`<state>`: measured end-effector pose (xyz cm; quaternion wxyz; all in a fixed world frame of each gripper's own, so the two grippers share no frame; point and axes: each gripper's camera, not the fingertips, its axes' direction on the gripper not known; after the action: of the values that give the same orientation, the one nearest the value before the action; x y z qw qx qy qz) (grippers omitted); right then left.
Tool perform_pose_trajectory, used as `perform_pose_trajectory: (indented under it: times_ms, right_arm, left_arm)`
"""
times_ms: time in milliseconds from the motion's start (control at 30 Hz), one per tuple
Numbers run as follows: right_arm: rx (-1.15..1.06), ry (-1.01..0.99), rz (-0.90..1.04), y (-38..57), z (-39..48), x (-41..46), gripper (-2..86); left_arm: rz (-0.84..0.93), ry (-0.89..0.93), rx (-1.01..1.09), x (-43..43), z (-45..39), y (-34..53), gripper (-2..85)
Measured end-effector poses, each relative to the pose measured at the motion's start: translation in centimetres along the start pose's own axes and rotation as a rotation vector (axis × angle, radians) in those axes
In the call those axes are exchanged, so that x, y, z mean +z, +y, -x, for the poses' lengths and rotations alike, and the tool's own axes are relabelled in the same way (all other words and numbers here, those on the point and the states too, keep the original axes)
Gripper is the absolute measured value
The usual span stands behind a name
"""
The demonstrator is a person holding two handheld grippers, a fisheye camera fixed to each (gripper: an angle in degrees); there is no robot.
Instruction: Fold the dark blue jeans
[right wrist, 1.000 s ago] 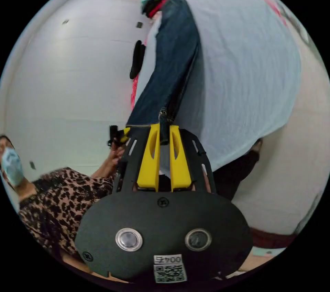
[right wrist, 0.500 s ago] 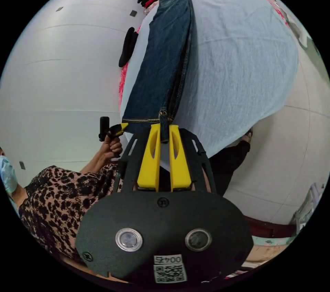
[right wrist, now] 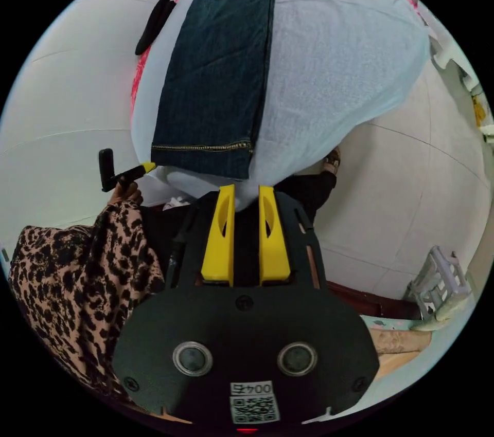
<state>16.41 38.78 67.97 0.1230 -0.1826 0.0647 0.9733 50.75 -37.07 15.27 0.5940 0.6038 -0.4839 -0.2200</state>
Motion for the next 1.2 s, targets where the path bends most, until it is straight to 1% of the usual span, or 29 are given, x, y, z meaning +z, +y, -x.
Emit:
perform_pose_trajectory:
  times_ms: [100,200,267,300,367,433,467,533,633,733,800,900,933,967,1033,1067,1133,1167,1200]
  right_arm:
    - [0.009,-0.032,-0.076,-0.5,1.7,-4.3,10.6]
    - [-0.015,-0.03,-0.147,-3.3,4.1,-8.2,9.7]
    - [-0.043,0.009,-0.168,-5.9,6.0,-10.1,8.5]
    - [-0.074,0.028,-0.163,-7.9,7.4,-11.2,8.0]
    - [-0.148,0.072,-0.155,-11.2,10.0,-12.7,7.3]
    - [-0.252,0.19,-0.098,-16.0,13.6,-14.1,5.6]
    - [-0.265,0.228,-0.07,-17.4,14.4,-14.3,5.2]
    - [-0.307,0.369,0.065,-22.8,17.1,-15.2,5.0]
    - [-0.358,0.475,0.167,-28.6,19.3,-16.8,2.8]
    - [-0.378,0.469,0.27,-33.3,20.1,-18.0,0.4]
    - [-0.383,0.46,0.311,-35.0,20.4,-18.5,-0.2]
    - [-0.402,0.444,0.423,-36.0,20.7,-18.1,-0.4]
    - [-0.449,0.399,0.363,-36.0,21.3,-19.4,-0.4]
    - [-0.45,0.393,0.389,-36.1,21.4,-19.6,-0.4]
    - [-0.483,0.318,0.459,-37.4,21.5,-21.8,-0.1]
    - [-0.481,0.303,0.448,-38.0,21.5,-22.7,0.0]
    - [-0.433,0.255,0.281,-41.3,20.8,-28.0,1.6]
    - [-0.415,0.234,0.236,-42.4,20.5,-29.5,2.5]
    - [-0.362,0.183,0.142,-44.6,19.6,-32.3,4.0]
  left_arm:
    - [-0.063,-0.055,0.044,-0.3,-0.9,-1.2,6.6]
    - [-0.147,-0.153,0.139,0.2,-2.6,-5.0,7.2]
    - [-0.183,-0.217,0.208,2.2,-3.7,-9.6,7.7]
    - [-0.181,-0.23,0.219,2.9,-4.0,-11.0,7.9]
    - [-0.174,-0.304,0.256,6.2,-4.8,-16.4,7.8]
    - [-0.162,-0.375,0.272,9.0,-5.2,-20.4,7.7]
    - [-0.134,-0.411,0.273,10.9,-5.3,-23.1,7.6]
    - [-0.081,-0.456,0.273,13.7,-5.2,-27.2,7.6]
    - [-0.003,-0.563,0.255,17.8,-4.8,-33.1,7.3]
    - [0.064,-0.644,0.235,21.5,-4.0,-37.5,5.9]
    - [0.069,-0.703,0.228,23.1,-3.8,-39.0,4.5]
    - [0.072,-0.714,0.2,25.4,-3.3,-40.6,3.2]
    - [0.077,-0.71,0.188,26.2,-3.1,-41.2,2.8]
    - [0.08,-0.717,0.17,27.0,-2.9,-41.9,2.5]
    - [0.087,-0.738,0.138,28.2,-2.5,-43.1,1.9]
    - [0.096,-0.74,0.12,28.9,-2.2,-44.0,1.6]
    - [0.107,-0.732,0.095,29.8,-1.7,-45.2,1.4]
    - [0.109,-0.725,0.086,30.3,-1.3,-45.9,1.3]
    - [0.108,-0.721,0.082,30.6,-1.1,-46.2,1.2]
